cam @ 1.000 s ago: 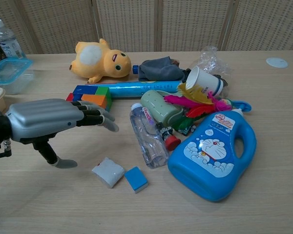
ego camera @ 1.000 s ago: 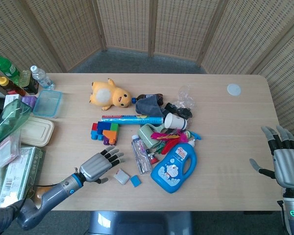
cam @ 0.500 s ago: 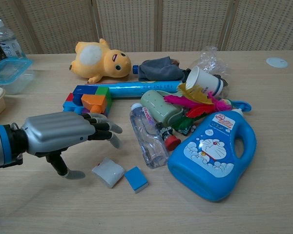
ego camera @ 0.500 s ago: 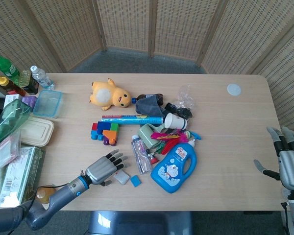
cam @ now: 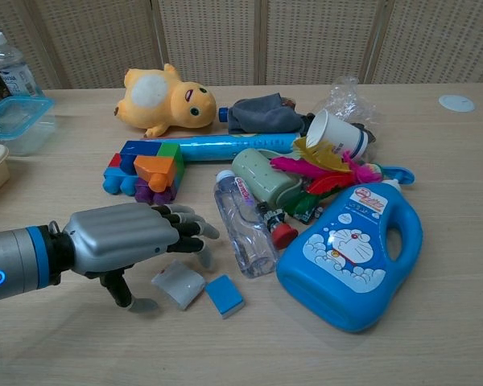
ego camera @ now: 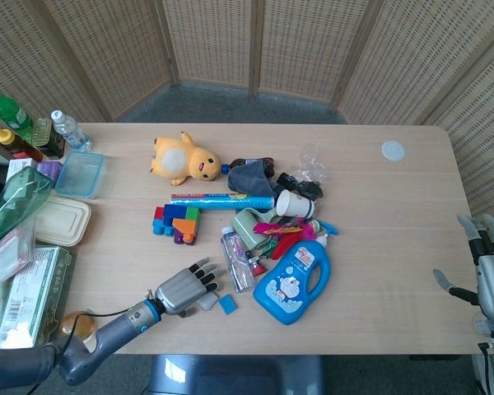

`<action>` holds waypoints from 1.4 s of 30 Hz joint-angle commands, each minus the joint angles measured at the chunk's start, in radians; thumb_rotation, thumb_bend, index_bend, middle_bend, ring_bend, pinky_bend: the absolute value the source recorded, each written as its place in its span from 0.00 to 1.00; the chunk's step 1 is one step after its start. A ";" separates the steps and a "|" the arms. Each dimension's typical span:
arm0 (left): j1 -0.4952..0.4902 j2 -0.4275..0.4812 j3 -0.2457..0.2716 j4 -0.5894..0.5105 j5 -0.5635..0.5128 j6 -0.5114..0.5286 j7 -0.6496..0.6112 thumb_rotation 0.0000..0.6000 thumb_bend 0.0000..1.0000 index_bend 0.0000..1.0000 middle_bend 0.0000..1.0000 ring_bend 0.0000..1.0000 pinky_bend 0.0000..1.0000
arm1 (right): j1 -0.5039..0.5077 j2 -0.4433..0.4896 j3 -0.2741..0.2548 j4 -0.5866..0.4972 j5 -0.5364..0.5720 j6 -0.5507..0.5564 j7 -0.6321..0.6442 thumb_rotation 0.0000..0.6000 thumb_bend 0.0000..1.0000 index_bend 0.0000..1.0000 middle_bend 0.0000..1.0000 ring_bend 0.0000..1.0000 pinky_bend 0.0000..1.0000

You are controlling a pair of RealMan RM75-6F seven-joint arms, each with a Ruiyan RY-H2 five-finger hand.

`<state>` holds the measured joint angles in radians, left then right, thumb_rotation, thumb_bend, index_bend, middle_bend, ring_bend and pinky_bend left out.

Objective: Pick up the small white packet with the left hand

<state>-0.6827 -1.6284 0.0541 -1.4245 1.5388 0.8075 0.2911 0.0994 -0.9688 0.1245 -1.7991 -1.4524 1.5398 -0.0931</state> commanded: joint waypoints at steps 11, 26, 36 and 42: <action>0.001 -0.049 0.002 0.058 0.006 0.042 -0.011 1.00 0.30 0.47 0.19 0.00 0.00 | -0.021 0.011 -0.003 0.007 -0.008 0.018 0.024 0.84 0.24 0.08 0.16 0.00 0.00; 0.011 0.147 -0.053 -0.122 0.025 0.178 -0.082 1.00 0.29 0.56 0.26 0.00 0.00 | -0.019 0.008 0.002 0.005 -0.018 0.013 0.026 0.84 0.24 0.07 0.16 0.00 0.00; 0.052 0.446 -0.170 -0.414 0.012 0.354 -0.066 1.00 0.29 0.55 0.25 0.00 0.00 | 0.002 -0.016 0.006 0.012 -0.017 -0.018 0.022 0.84 0.24 0.07 0.16 0.00 0.00; 0.079 0.544 -0.217 -0.483 0.003 0.424 -0.059 1.00 0.29 0.54 0.25 0.00 0.00 | 0.016 -0.025 0.010 0.012 -0.015 -0.035 0.016 0.84 0.24 0.08 0.16 0.00 0.00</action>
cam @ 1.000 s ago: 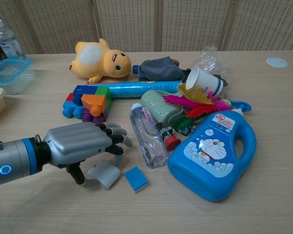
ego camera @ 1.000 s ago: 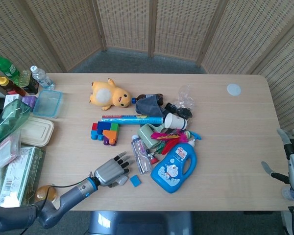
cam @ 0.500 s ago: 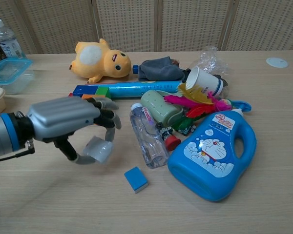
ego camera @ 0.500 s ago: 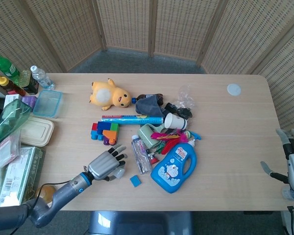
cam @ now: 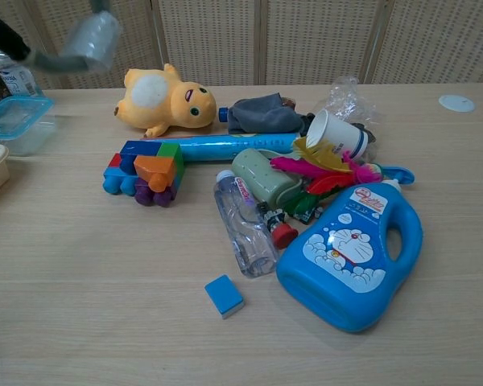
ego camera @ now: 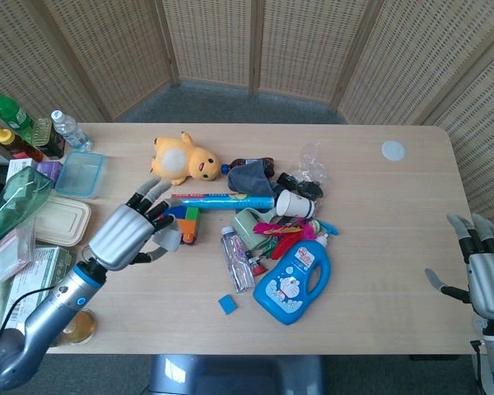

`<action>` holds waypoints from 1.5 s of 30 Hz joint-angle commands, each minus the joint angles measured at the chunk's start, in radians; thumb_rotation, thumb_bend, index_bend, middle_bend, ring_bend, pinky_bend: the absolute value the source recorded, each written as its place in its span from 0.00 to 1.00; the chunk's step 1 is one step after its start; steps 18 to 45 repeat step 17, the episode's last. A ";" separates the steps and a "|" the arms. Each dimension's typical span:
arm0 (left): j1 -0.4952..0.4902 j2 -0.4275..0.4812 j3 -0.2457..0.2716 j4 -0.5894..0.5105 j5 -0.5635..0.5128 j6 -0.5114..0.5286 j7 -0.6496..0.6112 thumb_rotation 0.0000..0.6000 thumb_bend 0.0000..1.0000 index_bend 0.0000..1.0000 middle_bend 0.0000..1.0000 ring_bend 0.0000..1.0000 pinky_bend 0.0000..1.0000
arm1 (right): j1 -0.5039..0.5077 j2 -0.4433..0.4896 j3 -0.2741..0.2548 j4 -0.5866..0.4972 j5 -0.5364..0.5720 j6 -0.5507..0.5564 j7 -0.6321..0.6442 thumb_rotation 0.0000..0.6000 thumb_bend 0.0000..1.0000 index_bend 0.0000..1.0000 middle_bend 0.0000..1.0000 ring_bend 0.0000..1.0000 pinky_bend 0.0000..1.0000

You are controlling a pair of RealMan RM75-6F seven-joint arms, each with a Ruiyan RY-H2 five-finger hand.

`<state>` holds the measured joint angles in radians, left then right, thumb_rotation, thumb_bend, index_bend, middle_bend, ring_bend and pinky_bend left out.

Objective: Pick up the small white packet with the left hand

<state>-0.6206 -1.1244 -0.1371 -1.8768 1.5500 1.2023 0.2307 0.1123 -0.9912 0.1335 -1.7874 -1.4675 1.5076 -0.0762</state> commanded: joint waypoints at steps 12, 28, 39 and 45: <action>0.061 0.136 -0.081 -0.063 -0.040 0.109 -0.041 1.00 0.29 0.54 0.25 0.00 0.00 | 0.017 -0.013 0.004 0.006 0.011 -0.025 -0.007 0.85 0.24 0.08 0.16 0.00 0.00; 0.061 0.135 -0.082 -0.058 -0.036 0.107 -0.043 1.00 0.29 0.55 0.25 0.00 0.00 | 0.016 -0.008 0.006 0.000 0.012 -0.021 -0.014 0.84 0.24 0.08 0.16 0.00 0.00; 0.061 0.135 -0.082 -0.058 -0.036 0.107 -0.043 1.00 0.29 0.55 0.25 0.00 0.00 | 0.016 -0.008 0.006 0.000 0.012 -0.021 -0.014 0.84 0.24 0.08 0.16 0.00 0.00; 0.061 0.135 -0.082 -0.058 -0.036 0.107 -0.043 1.00 0.29 0.55 0.25 0.00 0.00 | 0.016 -0.008 0.006 0.000 0.012 -0.021 -0.014 0.84 0.24 0.08 0.16 0.00 0.00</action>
